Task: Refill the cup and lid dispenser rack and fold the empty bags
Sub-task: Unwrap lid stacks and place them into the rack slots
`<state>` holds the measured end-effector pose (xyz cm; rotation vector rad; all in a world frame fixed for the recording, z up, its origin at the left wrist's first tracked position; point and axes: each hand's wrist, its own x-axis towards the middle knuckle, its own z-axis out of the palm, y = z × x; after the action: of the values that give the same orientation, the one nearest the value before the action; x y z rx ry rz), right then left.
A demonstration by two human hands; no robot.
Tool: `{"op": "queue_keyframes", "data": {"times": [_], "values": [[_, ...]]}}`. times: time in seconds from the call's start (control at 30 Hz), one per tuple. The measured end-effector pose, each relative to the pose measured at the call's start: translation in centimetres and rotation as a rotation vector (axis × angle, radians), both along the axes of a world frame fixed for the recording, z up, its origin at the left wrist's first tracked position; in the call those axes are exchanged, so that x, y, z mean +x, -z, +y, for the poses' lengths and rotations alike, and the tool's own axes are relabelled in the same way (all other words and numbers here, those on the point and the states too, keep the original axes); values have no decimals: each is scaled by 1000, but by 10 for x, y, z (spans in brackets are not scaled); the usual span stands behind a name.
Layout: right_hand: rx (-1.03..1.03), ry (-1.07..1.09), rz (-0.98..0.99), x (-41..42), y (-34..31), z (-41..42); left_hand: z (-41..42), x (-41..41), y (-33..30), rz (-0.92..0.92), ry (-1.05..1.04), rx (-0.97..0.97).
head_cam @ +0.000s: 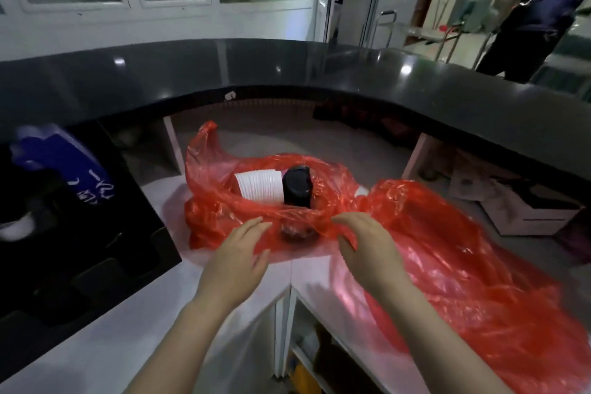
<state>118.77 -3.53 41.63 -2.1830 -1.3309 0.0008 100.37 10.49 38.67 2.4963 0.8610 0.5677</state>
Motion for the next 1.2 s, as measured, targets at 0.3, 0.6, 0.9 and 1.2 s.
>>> {"op": "queue_keyframes", "data": {"times": [0.3, 0.6, 0.9, 1.2], "values": [[-24, -120, 30, 42, -13, 118, 81, 17, -15, -91, -243, -22], [-352, -254, -273, 69, 28, 198, 145, 67, 0, 128, -421, -475], [-409, -310, -234, 76, 45, 224, 150, 74, 17, -99, -344, -670], [42, -502, 312, 71, -1, 216, 151, 59, -24, -464, -364, -749]]}}
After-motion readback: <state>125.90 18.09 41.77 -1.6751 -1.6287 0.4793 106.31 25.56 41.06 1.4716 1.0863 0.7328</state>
